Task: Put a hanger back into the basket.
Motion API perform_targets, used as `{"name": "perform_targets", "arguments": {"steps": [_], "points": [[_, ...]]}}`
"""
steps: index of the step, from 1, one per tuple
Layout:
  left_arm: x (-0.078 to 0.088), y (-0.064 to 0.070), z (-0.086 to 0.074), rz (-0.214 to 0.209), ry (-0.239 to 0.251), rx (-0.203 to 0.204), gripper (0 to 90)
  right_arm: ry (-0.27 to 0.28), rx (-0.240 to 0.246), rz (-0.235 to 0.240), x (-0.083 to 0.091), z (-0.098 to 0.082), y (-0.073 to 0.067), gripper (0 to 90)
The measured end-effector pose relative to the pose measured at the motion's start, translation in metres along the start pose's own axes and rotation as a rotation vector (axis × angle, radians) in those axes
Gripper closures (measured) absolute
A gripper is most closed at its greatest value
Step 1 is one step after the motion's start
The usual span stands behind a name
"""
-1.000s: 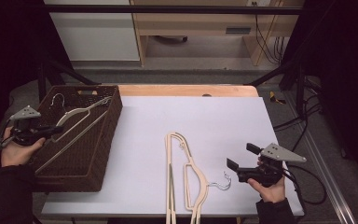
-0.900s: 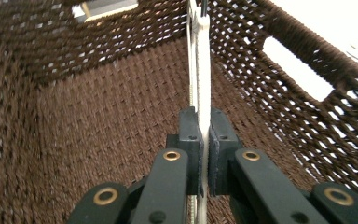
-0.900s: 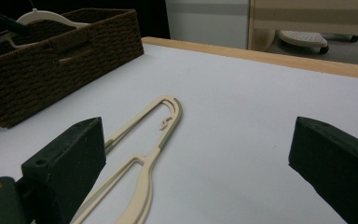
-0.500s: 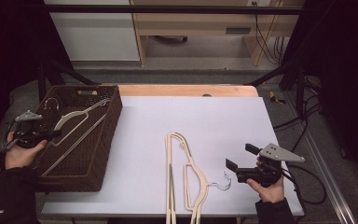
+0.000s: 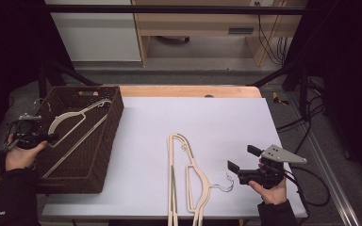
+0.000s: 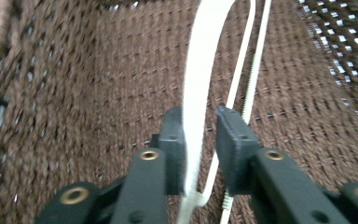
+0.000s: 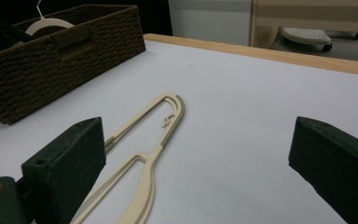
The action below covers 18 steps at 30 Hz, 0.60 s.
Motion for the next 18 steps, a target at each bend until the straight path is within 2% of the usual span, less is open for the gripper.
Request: {"name": "perform_targets", "arguments": {"steps": [1,6,9,18], "points": [[-0.001,-0.001,-0.001,0.007,-0.01,0.016,67.8,0.001,0.0,-0.001,0.0,0.0,0.0,4.1],[-0.004,-0.005,-0.002,0.024,-0.019,0.037,62.0,0.006,0.0,-0.007,0.002,0.001,0.001,4.1],[-0.008,-0.007,-0.005,0.041,-0.05,0.05,55.5,0.005,0.001,-0.006,0.001,0.001,0.001,4.0],[-0.013,-0.012,-0.009,0.07,-0.083,0.077,47.7,0.003,-0.001,0.001,0.001,0.0,0.0,3.9]]}}
Point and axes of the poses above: each handheld gripper's, and its own axes: x roughly backward along the jaws, z roughly out of its top, y roughly to its right, the point moved 7 cm from there along -x, roughly forward along the jaws, and after that the axes turned 9 degrees about x, right-handed, at the moved point
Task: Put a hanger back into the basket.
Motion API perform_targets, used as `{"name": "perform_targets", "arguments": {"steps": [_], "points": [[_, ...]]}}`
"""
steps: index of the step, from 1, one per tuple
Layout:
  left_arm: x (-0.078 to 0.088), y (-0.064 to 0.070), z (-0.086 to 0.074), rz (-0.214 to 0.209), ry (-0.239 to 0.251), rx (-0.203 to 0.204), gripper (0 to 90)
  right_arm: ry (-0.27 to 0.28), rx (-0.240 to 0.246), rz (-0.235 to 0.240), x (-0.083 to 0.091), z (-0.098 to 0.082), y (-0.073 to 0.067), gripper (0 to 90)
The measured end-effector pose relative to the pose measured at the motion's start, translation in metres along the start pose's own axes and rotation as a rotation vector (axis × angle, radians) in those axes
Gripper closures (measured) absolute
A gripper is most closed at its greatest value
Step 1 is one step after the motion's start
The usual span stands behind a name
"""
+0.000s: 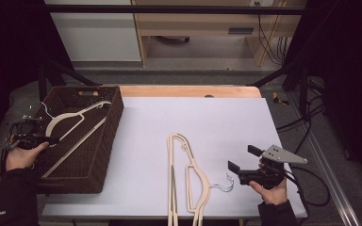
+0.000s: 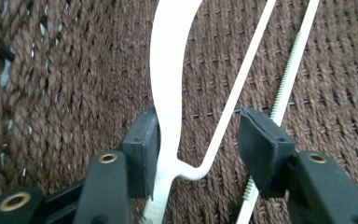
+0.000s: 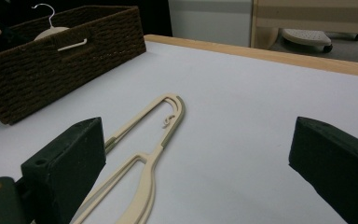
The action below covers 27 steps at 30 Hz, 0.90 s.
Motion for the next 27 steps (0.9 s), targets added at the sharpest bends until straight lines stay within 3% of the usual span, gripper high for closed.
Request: {"name": "perform_targets", "arguments": {"steps": [8,16,22,27], "points": [[-0.002,-0.002,-0.002,0.002,-0.018,0.021,45.0,0.001,0.001,-0.003,0.0,0.0,0.0,3.9],[0.003,0.001,0.001,-0.018,0.001,0.018,41.1,0.008,0.0,-0.002,0.002,0.001,0.001,3.9],[0.02,0.005,0.008,-0.028,0.051,0.001,38.6,0.012,0.003,-0.009,0.003,0.002,0.002,3.9],[0.046,0.021,0.018,-0.049,0.146,-0.062,35.5,0.011,0.007,-0.006,0.005,0.002,0.002,3.9]]}}
Point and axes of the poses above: each handheld gripper's, and its own axes: x roughly backward along the jaws, z roughly out of its top, y roughly to its right, the point moved 7 cm from there along -x, roughly forward along the jaws, and after that the axes turned 9 degrees about x, right-handed, at the moved point
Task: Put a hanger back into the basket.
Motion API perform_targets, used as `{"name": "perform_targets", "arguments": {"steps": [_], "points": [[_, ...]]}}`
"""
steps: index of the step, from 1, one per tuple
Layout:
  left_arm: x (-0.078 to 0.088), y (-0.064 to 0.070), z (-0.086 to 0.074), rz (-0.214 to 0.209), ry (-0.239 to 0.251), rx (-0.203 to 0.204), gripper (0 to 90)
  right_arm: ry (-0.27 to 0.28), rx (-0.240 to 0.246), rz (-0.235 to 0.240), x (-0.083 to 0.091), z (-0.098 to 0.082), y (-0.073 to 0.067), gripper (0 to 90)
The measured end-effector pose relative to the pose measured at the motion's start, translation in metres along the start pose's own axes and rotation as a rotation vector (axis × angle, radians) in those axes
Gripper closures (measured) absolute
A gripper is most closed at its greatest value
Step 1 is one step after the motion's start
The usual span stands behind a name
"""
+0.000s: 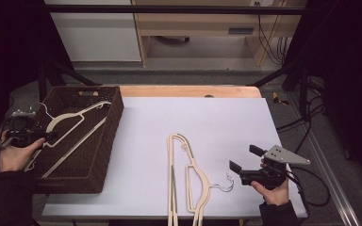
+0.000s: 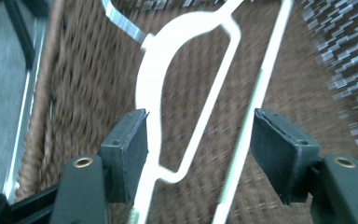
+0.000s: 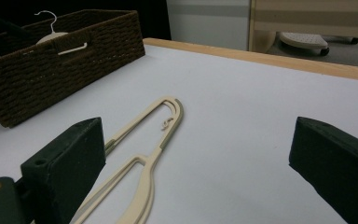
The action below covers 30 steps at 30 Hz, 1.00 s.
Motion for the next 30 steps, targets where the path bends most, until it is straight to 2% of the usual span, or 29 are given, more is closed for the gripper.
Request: {"name": "perform_targets", "arguments": {"steps": [4,7,8,16,24,27,30], "points": [[0.021,0.026,0.012,-0.06,0.112,-0.04,29.9,0.004,-0.006,-0.006,0.001,0.001,0.0,3.9],[0.035,0.053,0.018,-0.135,0.197,-0.053,26.5,0.001,0.002,-0.009,0.001,0.0,0.0,3.9],[0.041,0.063,0.02,-0.165,0.223,-0.077,25.7,0.0,0.003,-0.01,0.001,0.0,0.0,4.0],[0.064,0.124,0.02,-0.329,0.345,-0.111,18.3,-0.019,0.009,0.004,-0.001,-0.003,-0.003,4.9],[0.069,0.185,0.003,-0.468,0.406,-0.147,11.4,-0.043,0.025,0.025,-0.004,-0.008,-0.007,7.1],[0.067,0.201,-0.005,-0.508,0.42,-0.156,10.9,-0.046,0.028,0.033,-0.005,-0.009,-0.008,8.4],[0.064,0.218,-0.015,-0.548,0.407,-0.171,10.8,-0.055,0.033,0.043,-0.006,-0.011,-0.01,9.5]]}}
Point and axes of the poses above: each handheld gripper's, and its own axes: x roughly backward along the jaws, z roughly out of its top, y roughly to its right, the point moved 7 cm from there along -x, roughly forward along the jaws, and after that the axes turned 9 degrees about x, right-handed, at the moved point
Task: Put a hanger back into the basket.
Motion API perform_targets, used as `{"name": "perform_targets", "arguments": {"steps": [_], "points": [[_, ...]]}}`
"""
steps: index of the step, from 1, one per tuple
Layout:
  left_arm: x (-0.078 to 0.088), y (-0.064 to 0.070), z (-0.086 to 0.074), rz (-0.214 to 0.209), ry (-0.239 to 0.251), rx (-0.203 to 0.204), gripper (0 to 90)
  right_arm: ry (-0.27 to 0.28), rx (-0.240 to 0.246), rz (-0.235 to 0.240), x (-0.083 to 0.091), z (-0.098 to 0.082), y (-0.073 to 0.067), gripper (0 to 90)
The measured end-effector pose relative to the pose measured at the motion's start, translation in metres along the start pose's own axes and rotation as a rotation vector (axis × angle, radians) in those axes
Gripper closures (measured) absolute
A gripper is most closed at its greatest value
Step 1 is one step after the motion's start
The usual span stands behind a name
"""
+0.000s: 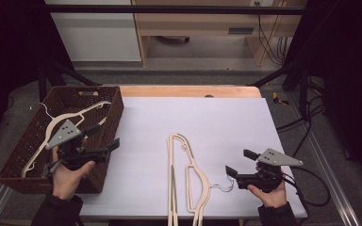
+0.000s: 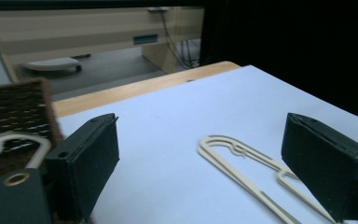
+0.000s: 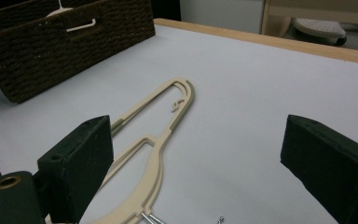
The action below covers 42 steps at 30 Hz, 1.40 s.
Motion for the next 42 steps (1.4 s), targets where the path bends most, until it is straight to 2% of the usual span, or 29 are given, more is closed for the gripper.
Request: {"name": "perform_targets", "arguments": {"steps": [1,2,4,12,15,19,23,29,34,36,42], "points": [[-0.003,0.006,-0.004,-0.011,-0.005,-0.005,10.9,-0.005,0.001,0.006,-0.001,-0.001,-0.001,10.2],[-0.003,0.006,-0.004,-0.011,-0.005,-0.005,10.9,-0.005,0.001,0.006,-0.001,-0.001,-0.001,10.2],[-0.012,0.018,-0.014,-0.036,-0.026,-0.014,10.8,-0.014,0.003,0.017,-0.002,-0.004,-0.001,12.3],[-0.031,0.039,-0.034,-0.081,-0.051,-0.031,10.2,-0.049,0.009,0.019,-0.007,-0.015,-0.003,13.0],[-0.034,0.04,-0.039,-0.08,-0.052,-0.033,10.4,-0.06,0.005,0.017,-0.008,-0.02,-0.003,13.0],[-0.035,0.039,-0.049,-0.086,-0.085,-0.031,10.3,-0.085,0.019,0.013,-0.01,-0.026,-0.003,15.3],[-0.036,0.036,-0.061,-0.085,-0.105,-0.02,10.2,-0.104,0.034,0.032,-0.014,-0.031,-0.006,19.3],[-0.042,0.035,-0.07,-0.085,-0.135,-0.031,10.1,-0.138,0.067,0.064,-0.021,-0.04,-0.014,23.0],[-0.043,0.037,-0.075,-0.085,-0.153,-0.054,9.5,-0.185,0.094,0.088,-0.027,-0.048,-0.019,30.1],[-0.044,0.036,-0.076,-0.084,-0.157,-0.06,9.4,-0.2,0.104,0.1,-0.03,-0.052,-0.021,35.5],[-0.044,0.034,-0.079,-0.084,-0.162,-0.05,9.4,-0.257,0.13,0.149,-0.039,-0.065,-0.028,47.7]]}}
Point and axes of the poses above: each handheld gripper's, and its own axes: x roughly backward along the jaws, z roughly out of its top, y roughly to its right, the point moved 7 cm from there along -x, roughly forward along the jaws, and after that the axes turned 9 degrees about x, right-handed, at the moved point
